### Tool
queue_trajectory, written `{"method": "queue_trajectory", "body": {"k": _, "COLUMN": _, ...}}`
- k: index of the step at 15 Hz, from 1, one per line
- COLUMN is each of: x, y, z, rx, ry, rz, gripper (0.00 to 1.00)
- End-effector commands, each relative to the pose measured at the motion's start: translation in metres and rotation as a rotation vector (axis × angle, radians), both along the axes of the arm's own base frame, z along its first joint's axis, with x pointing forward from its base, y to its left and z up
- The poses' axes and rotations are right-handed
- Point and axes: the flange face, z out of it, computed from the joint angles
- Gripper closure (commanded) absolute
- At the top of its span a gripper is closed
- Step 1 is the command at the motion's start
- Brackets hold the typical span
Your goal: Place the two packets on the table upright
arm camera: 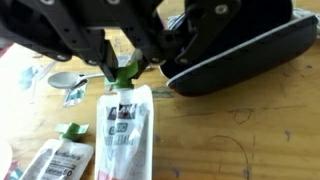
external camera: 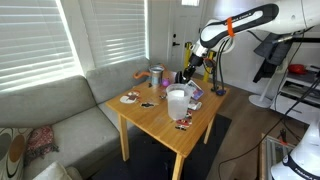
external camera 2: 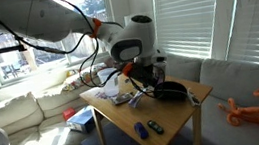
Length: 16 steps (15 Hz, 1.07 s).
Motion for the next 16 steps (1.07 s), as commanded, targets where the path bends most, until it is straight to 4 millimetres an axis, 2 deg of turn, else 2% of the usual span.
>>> {"method": "queue_trajectory", "body": {"k": 1, "x": -0.024, "y": 0.001, "z": 0.014, "rx": 0.031, "ry": -0.131, "rz": 0.107, "gripper": 0.95}}
{"method": "queue_trajectory", "body": {"k": 10, "x": -0.05, "y": -0.008, "z": 0.016, "rx": 0.059, "ry": -0.246, "rz": 0.297, "gripper": 0.95}}
{"method": "queue_trajectory", "body": {"k": 11, "x": -0.051, "y": -0.012, "z": 0.017, "rx": 0.068, "ry": -0.249, "rz": 0.258, "gripper": 0.95}}
{"method": "queue_trajectory", "body": {"k": 12, "x": -0.038, "y": -0.01, "z": 0.012, "rx": 0.046, "ry": -0.213, "rz": 0.256, "gripper": 0.8}}
{"method": "queue_trajectory", "body": {"k": 16, "x": -0.043, "y": -0.016, "z": 0.013, "rx": 0.05, "ry": -0.223, "rz": 0.249, "gripper": 0.8}}
